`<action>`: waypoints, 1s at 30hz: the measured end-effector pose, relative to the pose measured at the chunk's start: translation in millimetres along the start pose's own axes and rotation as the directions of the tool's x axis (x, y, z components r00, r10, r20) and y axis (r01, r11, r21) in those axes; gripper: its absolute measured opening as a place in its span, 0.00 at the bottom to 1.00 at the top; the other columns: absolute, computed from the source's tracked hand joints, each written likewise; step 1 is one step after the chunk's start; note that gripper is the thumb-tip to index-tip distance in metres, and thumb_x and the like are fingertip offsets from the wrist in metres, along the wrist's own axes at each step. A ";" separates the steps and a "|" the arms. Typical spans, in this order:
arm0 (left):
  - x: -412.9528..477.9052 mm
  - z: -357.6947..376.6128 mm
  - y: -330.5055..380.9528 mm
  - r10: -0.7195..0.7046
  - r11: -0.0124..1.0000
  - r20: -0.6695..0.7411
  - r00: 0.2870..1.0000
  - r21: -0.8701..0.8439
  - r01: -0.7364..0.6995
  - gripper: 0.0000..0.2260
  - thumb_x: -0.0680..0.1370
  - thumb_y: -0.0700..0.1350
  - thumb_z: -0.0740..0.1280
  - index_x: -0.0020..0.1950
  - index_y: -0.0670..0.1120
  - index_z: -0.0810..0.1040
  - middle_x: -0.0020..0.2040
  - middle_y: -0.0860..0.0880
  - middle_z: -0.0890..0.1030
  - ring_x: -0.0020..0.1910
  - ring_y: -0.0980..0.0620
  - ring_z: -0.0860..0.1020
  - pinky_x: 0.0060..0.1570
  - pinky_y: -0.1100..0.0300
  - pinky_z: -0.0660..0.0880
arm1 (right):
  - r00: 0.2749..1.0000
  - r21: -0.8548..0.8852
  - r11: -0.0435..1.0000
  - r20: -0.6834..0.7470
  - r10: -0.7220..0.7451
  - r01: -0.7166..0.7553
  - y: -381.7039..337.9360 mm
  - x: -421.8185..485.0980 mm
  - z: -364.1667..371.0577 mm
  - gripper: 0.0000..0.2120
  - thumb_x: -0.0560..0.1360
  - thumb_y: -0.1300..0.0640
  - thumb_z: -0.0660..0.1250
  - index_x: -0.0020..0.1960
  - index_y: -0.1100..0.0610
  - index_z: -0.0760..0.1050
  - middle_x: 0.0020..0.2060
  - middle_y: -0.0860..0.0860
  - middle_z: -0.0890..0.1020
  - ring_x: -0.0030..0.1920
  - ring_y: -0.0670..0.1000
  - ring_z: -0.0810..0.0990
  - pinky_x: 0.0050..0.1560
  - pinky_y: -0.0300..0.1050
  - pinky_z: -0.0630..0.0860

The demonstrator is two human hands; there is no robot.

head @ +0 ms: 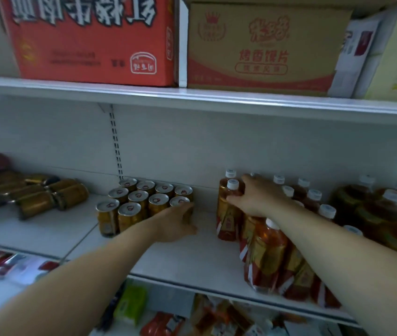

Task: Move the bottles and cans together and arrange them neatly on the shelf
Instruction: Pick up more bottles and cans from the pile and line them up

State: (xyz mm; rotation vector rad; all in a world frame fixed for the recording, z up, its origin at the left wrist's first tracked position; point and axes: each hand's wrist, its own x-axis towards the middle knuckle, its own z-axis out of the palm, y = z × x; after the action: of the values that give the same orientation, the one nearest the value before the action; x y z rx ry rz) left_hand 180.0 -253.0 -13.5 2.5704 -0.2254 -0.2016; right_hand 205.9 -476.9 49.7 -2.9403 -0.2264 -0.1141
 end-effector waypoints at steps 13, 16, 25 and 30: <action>-139.3 -130.9 -143.8 -0.100 0.975 -0.177 0.979 0.178 0.132 0.28 0.73 0.55 0.68 0.72 0.54 0.64 0.71 0.51 0.68 0.67 0.51 0.69 0.61 0.59 0.65 | 0.957 0.043 0.959 0.061 -0.282 0.280 -253.4 41.2 20.2 0.34 0.73 0.35 0.61 0.73 0.50 0.62 0.71 0.53 0.68 0.66 0.57 0.70 0.59 0.51 0.70; -170.7 -163.5 -204.0 -0.151 0.963 -0.212 0.966 0.190 0.192 0.32 0.74 0.56 0.67 0.75 0.53 0.61 0.73 0.50 0.65 0.69 0.50 0.66 0.64 0.59 0.63 | 0.934 0.052 0.936 0.071 -0.351 0.348 -332.6 47.1 34.3 0.35 0.73 0.34 0.61 0.74 0.51 0.62 0.73 0.53 0.67 0.68 0.57 0.69 0.64 0.51 0.69; -238.9 -240.6 -340.6 -0.257 0.947 -0.291 0.922 0.114 0.300 0.29 0.75 0.55 0.67 0.73 0.53 0.63 0.73 0.52 0.65 0.69 0.52 0.65 0.65 0.60 0.61 | 0.881 0.067 0.883 0.071 -0.468 0.464 -527.7 62.5 71.1 0.32 0.74 0.36 0.61 0.72 0.52 0.64 0.68 0.53 0.72 0.63 0.56 0.73 0.60 0.51 0.73; -247.6 -269.9 -403.3 -0.322 0.924 -0.317 0.892 0.099 0.368 0.30 0.75 0.55 0.67 0.74 0.53 0.61 0.74 0.52 0.64 0.70 0.52 0.65 0.65 0.60 0.62 | 0.850 0.065 0.851 0.048 -0.525 0.522 -600.6 90.5 93.6 0.31 0.75 0.37 0.62 0.71 0.52 0.65 0.67 0.53 0.73 0.62 0.56 0.74 0.54 0.50 0.73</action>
State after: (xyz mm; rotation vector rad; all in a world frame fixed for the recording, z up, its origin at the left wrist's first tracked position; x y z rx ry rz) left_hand 37.8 271.7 21.6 2.7382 0.3474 0.0775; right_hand 205.5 137.1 76.0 -2.7493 -1.0252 -0.0862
